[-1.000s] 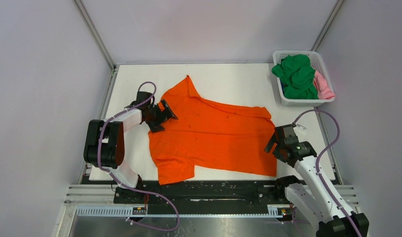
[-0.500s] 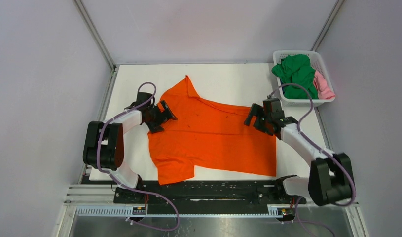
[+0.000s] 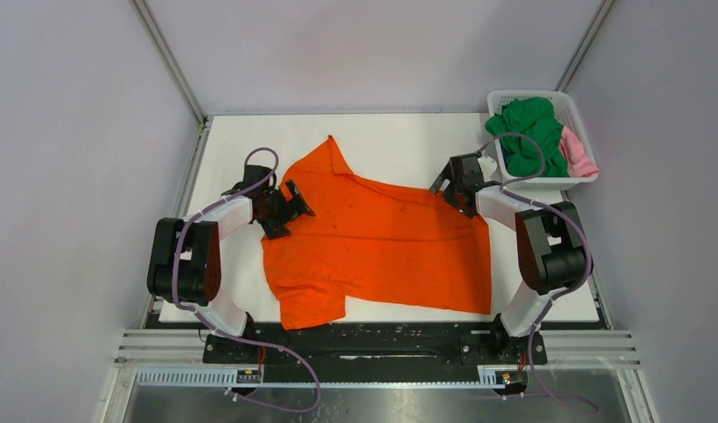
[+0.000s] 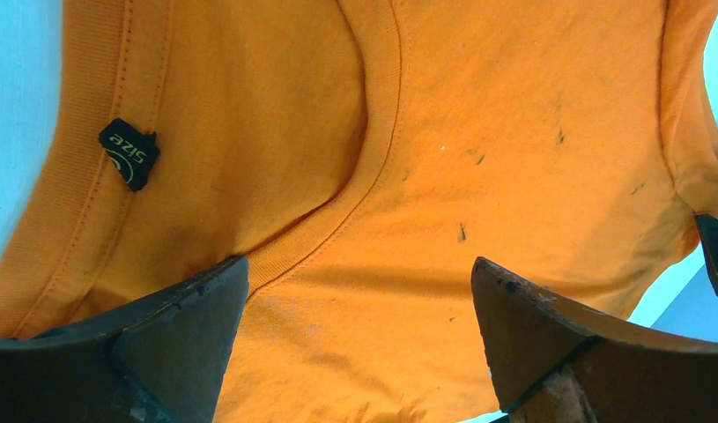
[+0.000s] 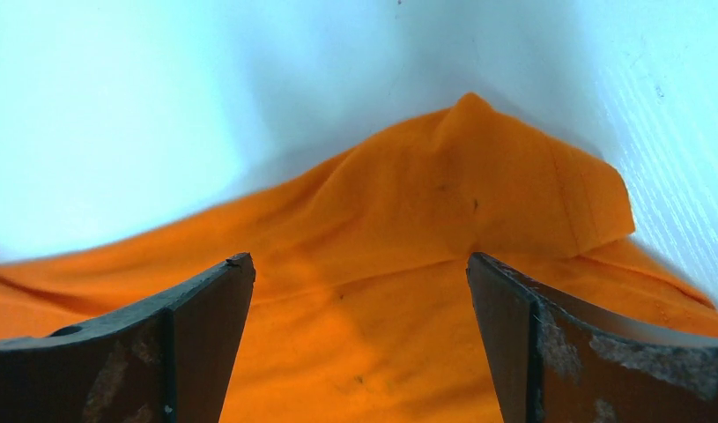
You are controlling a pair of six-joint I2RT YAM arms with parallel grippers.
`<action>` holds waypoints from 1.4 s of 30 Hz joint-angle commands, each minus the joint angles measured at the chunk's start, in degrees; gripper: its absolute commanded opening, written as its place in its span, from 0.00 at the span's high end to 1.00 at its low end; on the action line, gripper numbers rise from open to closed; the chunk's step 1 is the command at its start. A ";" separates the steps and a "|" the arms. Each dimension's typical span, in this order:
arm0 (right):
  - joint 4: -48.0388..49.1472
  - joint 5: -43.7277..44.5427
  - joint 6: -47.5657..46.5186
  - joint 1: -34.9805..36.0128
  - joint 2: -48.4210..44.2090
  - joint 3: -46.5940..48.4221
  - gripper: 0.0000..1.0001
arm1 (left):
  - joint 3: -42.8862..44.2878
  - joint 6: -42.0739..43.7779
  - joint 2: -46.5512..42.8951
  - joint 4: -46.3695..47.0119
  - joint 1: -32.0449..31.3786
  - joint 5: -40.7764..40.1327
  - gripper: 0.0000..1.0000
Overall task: Fold and stack the t-shirts
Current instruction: Flatten out the tshirt
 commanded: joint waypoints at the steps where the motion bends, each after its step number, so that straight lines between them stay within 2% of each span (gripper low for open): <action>1: 1.64 4.80 3.91 0.08 2.03 2.89 0.01 | -0.92 2.34 0.13 -4.52 0.29 -5.21 0.01; 11: 4.72 10.09 9.54 -0.97 8.18 8.84 0.01 | -0.70 2.63 -0.44 -4.85 0.29 -5.82 0.01; 16: 7.25 8.70 10.64 -2.46 12.57 17.30 0.01 | -0.45 2.78 -0.01 -5.40 0.29 -6.12 0.01; 21: 4.71 10.70 7.37 -3.52 17.97 28.91 0.00 | -0.33 2.93 -0.27 -5.54 0.37 -6.21 0.01; 27: 2.58 5.28 4.37 -4.66 22.89 37.07 0.01 | -0.17 3.06 -0.60 -5.91 0.35 -6.07 0.01; 34: 2.59 -2.52 -6.50 -4.53 16.35 30.66 0.01 | -0.10 2.68 -1.67 -5.97 0.29 -5.57 0.01; 36: -1.36 -5.24 -8.52 -3.68 13.58 28.50 0.00 | -0.18 2.53 -2.50 -5.82 0.29 -5.39 0.01; 42: -0.53 -11.11 -6.48 5.12 8.19 19.59 0.01 | 0.54 1.81 -4.02 -6.15 0.33 -5.20 0.01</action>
